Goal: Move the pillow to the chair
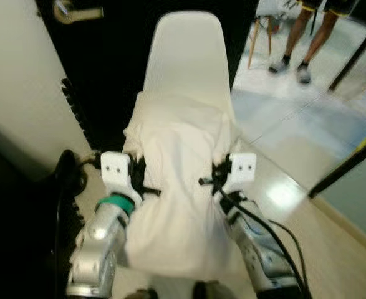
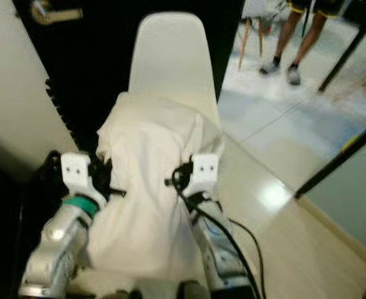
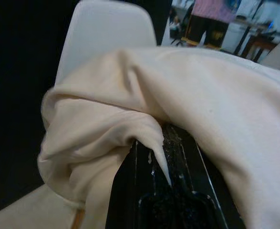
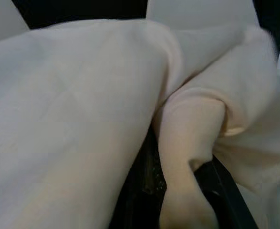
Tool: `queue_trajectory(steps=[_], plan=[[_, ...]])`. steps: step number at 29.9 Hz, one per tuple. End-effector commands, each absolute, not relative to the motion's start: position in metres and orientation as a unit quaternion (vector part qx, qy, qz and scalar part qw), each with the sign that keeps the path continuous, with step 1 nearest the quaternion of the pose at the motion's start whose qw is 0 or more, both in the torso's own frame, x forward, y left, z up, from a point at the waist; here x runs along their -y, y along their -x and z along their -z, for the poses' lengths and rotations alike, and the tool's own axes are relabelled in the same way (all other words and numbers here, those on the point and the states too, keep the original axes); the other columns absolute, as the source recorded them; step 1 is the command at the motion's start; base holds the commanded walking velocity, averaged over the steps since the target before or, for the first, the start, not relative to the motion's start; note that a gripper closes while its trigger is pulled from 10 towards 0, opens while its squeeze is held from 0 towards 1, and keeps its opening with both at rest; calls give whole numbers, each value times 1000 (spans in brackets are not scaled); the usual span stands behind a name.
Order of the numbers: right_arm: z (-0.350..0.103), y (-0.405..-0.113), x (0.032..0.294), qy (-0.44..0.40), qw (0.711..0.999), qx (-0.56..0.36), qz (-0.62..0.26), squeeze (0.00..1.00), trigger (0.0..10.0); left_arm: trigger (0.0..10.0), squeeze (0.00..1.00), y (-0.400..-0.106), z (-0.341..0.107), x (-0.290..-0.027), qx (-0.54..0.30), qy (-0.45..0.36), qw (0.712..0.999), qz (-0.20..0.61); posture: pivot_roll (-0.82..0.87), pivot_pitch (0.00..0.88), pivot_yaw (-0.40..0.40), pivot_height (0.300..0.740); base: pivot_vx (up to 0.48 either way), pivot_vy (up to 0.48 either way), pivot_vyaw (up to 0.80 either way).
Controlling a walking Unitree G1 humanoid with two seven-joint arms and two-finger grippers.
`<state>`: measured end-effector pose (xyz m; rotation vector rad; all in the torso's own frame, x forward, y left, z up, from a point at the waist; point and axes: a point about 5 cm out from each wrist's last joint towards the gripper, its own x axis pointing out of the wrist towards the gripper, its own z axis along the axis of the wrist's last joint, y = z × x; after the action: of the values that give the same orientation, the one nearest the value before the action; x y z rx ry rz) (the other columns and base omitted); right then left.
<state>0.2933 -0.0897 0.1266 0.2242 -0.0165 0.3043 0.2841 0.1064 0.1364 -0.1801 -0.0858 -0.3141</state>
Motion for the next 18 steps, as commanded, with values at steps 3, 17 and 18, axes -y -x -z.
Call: queue_trajectory(steps=[3,17,18], plan=[[-142,-290,67,-126,972,42,-197,0,10000,10000,0,-282,-144,-93,58,88,975,197,-14,76,43,740,351,0,0],[-142,-291,67,-124,972,41,-196,0,10000,10000,0,-282,-144,-92,57,91,974,198,-15,77,43,740,352,0,0],[-142,-291,67,-124,972,41,-196,0,10000,10000,0,-282,-144,-92,57,91,974,198,-15,80,43,740,356,0,0]])
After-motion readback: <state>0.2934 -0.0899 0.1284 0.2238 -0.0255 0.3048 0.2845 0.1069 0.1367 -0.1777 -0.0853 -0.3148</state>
